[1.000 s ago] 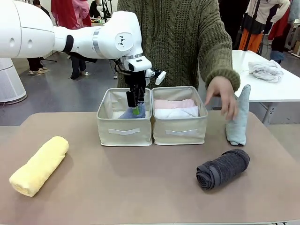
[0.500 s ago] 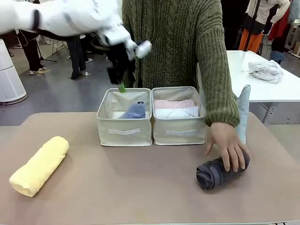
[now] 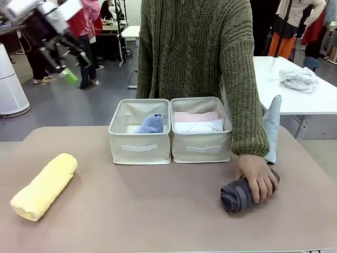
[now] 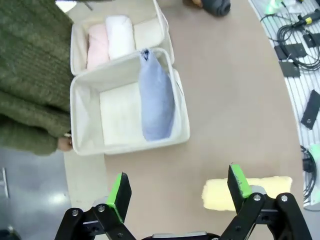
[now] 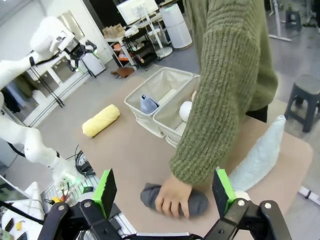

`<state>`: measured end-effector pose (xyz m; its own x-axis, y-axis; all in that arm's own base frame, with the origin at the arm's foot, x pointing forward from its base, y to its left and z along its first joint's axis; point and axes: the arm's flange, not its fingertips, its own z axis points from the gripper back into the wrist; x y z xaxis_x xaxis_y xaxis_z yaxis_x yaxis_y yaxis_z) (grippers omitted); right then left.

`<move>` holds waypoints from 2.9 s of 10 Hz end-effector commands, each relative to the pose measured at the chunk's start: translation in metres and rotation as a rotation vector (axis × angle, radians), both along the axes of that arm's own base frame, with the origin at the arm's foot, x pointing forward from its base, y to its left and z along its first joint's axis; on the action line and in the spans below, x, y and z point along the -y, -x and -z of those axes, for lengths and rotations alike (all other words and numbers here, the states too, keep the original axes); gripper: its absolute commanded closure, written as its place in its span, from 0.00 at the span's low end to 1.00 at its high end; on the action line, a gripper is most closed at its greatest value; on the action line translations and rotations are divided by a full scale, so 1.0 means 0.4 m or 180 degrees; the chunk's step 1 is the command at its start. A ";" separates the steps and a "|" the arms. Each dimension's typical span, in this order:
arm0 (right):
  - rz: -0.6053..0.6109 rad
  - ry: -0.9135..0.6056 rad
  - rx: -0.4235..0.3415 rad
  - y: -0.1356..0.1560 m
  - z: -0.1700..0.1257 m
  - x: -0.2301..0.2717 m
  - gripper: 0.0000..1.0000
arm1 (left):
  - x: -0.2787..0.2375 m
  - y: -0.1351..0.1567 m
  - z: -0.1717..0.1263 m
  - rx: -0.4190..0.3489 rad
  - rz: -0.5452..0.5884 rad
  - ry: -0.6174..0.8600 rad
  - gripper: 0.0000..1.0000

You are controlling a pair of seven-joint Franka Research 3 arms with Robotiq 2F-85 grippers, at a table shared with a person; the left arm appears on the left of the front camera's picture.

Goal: Sort the towels based on their folding style.
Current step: Pick up one triangle-folded towel and place it in the left Fabric basket, then pick up another triangle-folded towel from the table and place it in the left Fabric basket.

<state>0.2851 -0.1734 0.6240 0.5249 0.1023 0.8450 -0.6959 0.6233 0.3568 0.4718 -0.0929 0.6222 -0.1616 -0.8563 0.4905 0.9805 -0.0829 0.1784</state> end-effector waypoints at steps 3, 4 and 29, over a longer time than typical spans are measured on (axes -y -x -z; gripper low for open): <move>-0.0040 -0.0075 0.0086 -0.004 0.003 -0.002 0.00 | -0.085 0.037 0.046 -0.0032 -0.0404 -0.0098 0.00; -0.0040 -0.0075 0.0086 -0.004 0.003 -0.002 0.00 | -0.096 0.046 0.034 -0.0023 -0.0245 0.0054 0.00; -0.0040 -0.0075 0.0086 -0.004 0.003 -0.002 0.00 | -0.884 0.021 0.106 -0.0485 -0.0388 0.2343 0.00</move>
